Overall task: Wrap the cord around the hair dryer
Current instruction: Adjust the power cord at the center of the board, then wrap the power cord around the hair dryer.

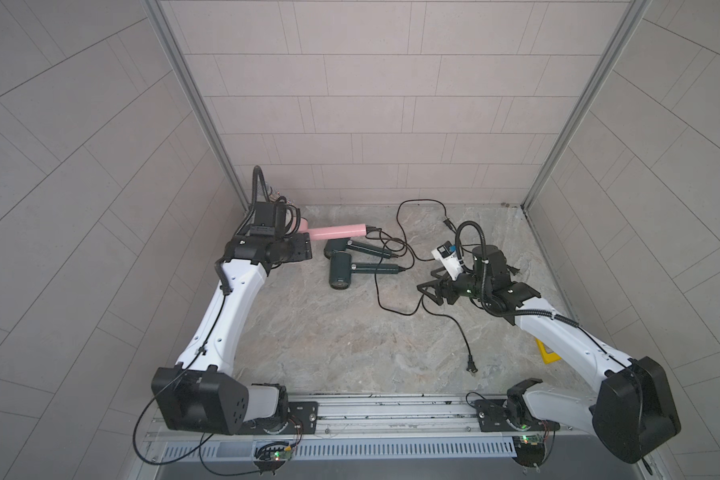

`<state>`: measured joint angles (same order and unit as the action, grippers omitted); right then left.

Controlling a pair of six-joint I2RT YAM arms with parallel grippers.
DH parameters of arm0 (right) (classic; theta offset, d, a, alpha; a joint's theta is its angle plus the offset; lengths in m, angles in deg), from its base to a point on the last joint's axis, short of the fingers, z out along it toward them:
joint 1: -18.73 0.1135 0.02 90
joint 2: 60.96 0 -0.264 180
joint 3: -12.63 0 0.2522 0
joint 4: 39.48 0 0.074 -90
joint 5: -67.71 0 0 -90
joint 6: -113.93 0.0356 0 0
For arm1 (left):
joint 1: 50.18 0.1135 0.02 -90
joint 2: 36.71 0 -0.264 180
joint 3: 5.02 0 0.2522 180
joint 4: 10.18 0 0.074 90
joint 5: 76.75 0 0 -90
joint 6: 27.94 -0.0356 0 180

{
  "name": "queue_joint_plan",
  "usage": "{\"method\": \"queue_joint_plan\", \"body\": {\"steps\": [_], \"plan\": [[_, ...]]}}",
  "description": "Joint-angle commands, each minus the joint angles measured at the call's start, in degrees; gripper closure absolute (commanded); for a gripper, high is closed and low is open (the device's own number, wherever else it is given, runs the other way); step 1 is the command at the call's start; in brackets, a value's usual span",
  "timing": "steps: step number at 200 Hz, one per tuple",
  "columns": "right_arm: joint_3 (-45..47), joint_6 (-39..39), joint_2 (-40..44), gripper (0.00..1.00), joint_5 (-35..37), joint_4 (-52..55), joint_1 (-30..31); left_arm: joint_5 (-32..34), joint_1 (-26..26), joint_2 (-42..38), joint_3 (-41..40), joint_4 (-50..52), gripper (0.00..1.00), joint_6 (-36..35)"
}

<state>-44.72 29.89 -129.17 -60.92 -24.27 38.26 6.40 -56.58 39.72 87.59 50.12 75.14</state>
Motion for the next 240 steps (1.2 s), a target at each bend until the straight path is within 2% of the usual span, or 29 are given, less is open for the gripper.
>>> {"method": "queue_joint_plan", "body": {"steps": [1, 45, 73, 90, 115, 137, 172, 206, 240], "plan": [[4.13, 11.74, -0.03, 0.23, 1.32, -16.32, 1.29, -2.26, -2.23, -1.62, 2.84, -3.73, 1.00, 2.22], [7.00, 20.97, -6.24, 0.33, 6.11, -32.99, 2.35, -4.41, -4.93, -3.61, 3.59, -3.96, 1.00, 4.79], [10.66, 26.51, -9.19, 0.47, 8.94, -45.18, 2.27, -6.37, -5.38, -4.85, 3.26, -4.91, 1.00, 6.46], [11.66, 28.24, -10.96, 0.49, 8.49, -50.24, 2.33, -6.77, -5.38, -5.32, 3.22, -5.57, 1.00, 7.40], [12.90, 29.79, -13.94, 0.48, 8.18, -57.04, 2.48, -8.47, -5.39, -5.67, 3.24, -7.42, 1.00, 9.52], [12.54, 30.37, -17.05, 0.40, 7.23, -61.60, 2.50, -12.19, -5.38, -5.98, 2.93, -9.65, 1.00, 11.96], [10.01, 32.54, -23.62, 0.33, 5.87, -68.08, 2.66, -14.87, -5.38, -6.71, 2.67, -11.26, 1.00, 13.58], [6.21, 30.76, -27.18, 0.25, 8.18, -66.75, 4.18, -16.54, -5.38, -6.98, 2.80, -11.65, 1.00, 14.50], [3.22, 30.61, -31.65, 0.24, 10.35, -67.64, 5.14, -17.97, -5.56, -7.40, 2.10, -12.74, 1.00, 15.56]]}}
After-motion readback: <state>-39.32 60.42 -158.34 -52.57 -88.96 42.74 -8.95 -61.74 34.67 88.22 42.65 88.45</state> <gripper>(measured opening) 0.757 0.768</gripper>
